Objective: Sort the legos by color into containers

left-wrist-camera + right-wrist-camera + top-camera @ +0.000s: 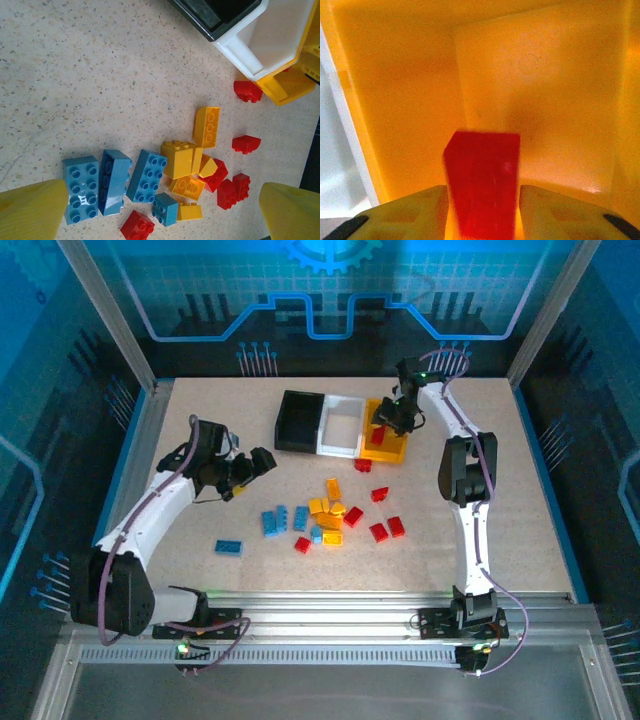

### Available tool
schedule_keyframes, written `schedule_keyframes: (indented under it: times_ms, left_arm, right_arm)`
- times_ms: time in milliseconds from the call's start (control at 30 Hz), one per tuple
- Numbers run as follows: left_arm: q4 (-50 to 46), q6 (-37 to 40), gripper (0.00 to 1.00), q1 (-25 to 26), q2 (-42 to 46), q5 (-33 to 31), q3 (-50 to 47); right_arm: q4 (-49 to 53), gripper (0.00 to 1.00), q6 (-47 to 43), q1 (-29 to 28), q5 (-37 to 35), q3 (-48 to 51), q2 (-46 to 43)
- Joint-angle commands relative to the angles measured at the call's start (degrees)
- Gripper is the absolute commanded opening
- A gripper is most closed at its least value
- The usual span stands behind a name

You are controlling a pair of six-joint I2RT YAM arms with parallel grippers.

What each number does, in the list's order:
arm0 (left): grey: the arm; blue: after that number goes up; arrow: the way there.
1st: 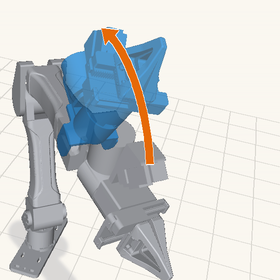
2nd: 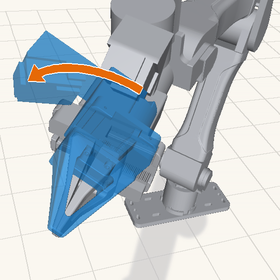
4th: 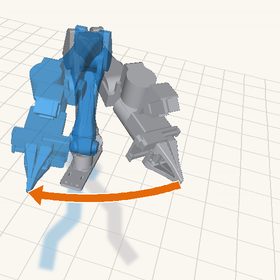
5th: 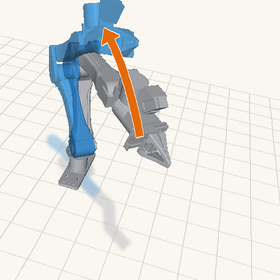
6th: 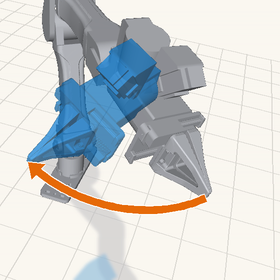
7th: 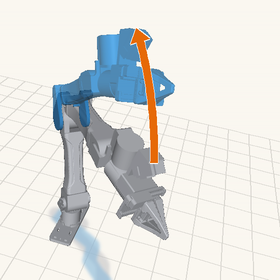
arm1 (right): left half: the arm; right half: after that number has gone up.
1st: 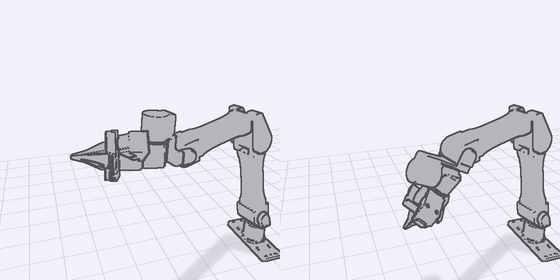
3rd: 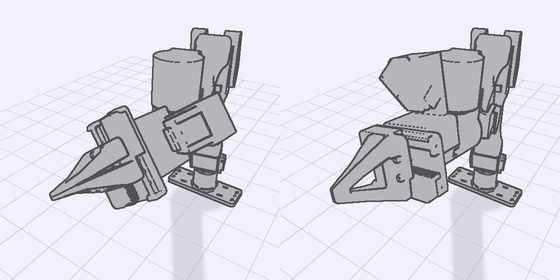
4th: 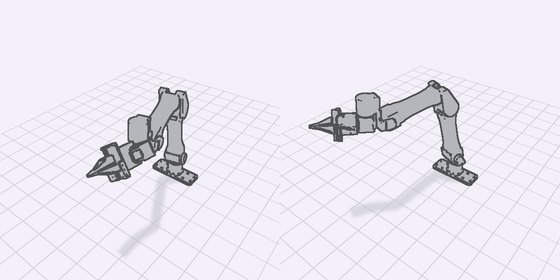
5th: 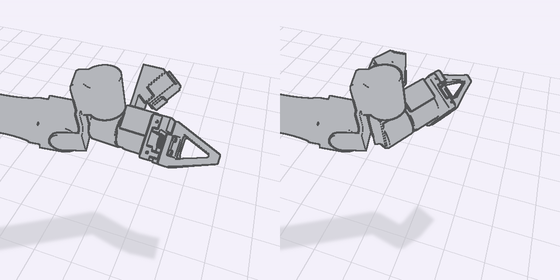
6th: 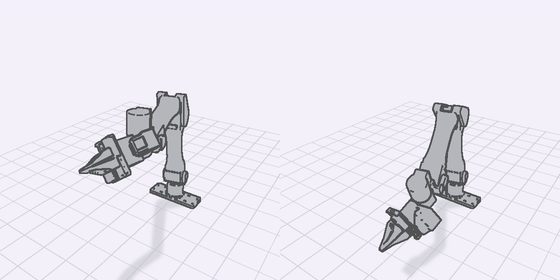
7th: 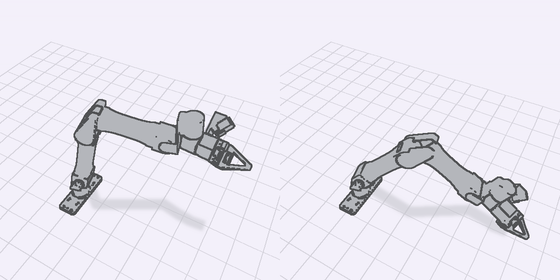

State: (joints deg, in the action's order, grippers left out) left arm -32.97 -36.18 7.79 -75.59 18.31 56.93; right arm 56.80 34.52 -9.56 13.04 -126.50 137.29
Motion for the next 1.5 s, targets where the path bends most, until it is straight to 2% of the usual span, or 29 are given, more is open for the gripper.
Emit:
schedule_keyframes:
  times_ms: [0,300,533,833,1033,1233,1467]
  left_arm:
    - [1.71,-2.03,0.99,-0.61,-1.44,1.27,-0.66]
    - [2.34,-1.21,0.99,-0.59,-1.71,2.26,-0.15]
    - [6.06,-1.8,0.99,-0.63,-1.13,4.83,-2.71]
    - [7.77,-2.69,0.99,0.23,-3.03,8.1,-2.09]
    - [6.37,-2.24,0.99,4.7,-5.73,7.6,0.84]
    - [5.75,-1.84,0.99,10.25,-9.07,6.76,2.14]
    - [3.89,-0.29,0.99,12.24,-8.64,6.95,0.36]
  right_arm:
    - [2.39,0.47,0.28,-0.08,1.35,-2.16,0.35]
    - [6.33,0.54,-0.81,-0.32,1.04,-4.34,-3.76]
    - [8.72,0.62,-3.23,-1.84,-1.86,0.86,-14.56]
    - [8.97,0.71,-7.66,-3.62,-5.57,20.21,-31.87]
    - [5.72,0.73,-6.38,-3.9,-4.91,38.99,-43.43]
    - [3.37,0.73,-4.07,-4.78,-4.51,53.38,-50.77]
    - [1.15,0.73,-0.46,-9.17,-5.03,63.77,-55.6]
